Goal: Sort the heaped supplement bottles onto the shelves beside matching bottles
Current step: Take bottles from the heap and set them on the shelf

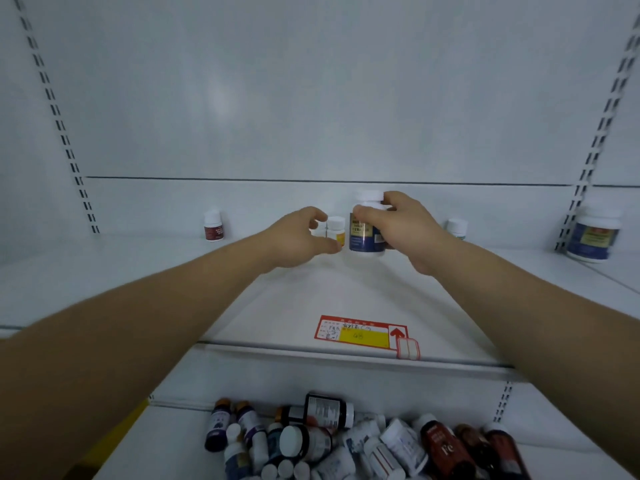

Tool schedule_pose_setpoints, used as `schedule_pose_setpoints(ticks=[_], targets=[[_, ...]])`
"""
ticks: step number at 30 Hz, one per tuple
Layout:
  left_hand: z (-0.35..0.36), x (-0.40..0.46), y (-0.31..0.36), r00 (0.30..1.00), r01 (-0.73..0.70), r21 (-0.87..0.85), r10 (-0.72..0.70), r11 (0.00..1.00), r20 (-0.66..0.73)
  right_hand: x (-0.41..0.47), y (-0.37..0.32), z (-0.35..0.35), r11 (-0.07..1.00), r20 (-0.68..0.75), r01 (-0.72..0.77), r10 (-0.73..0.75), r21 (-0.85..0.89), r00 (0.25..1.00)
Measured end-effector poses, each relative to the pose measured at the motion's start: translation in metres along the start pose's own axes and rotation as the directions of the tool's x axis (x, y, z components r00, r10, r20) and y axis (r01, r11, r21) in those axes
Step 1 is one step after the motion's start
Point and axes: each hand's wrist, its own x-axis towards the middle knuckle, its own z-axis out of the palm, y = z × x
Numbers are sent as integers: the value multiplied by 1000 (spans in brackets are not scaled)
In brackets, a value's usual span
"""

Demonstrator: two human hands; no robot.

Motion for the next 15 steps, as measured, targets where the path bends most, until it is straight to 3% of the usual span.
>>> schedule_pose_setpoints(ticks=[4, 11, 15], targets=[[7, -17, 22, 994, -16, -222, 40, 975, 104, -15, -18, -5, 998, -19, -53, 54, 41, 998], [34, -39, 57, 948, -98, -347, 193, 933, 253, -69, -26, -40, 992, -209, -123, 124, 18, 970], [71, -62, 102, 878, -166, -449, 339, 878, 337, -114, -19, -83, 991, -325, -133, 135, 31, 936]])
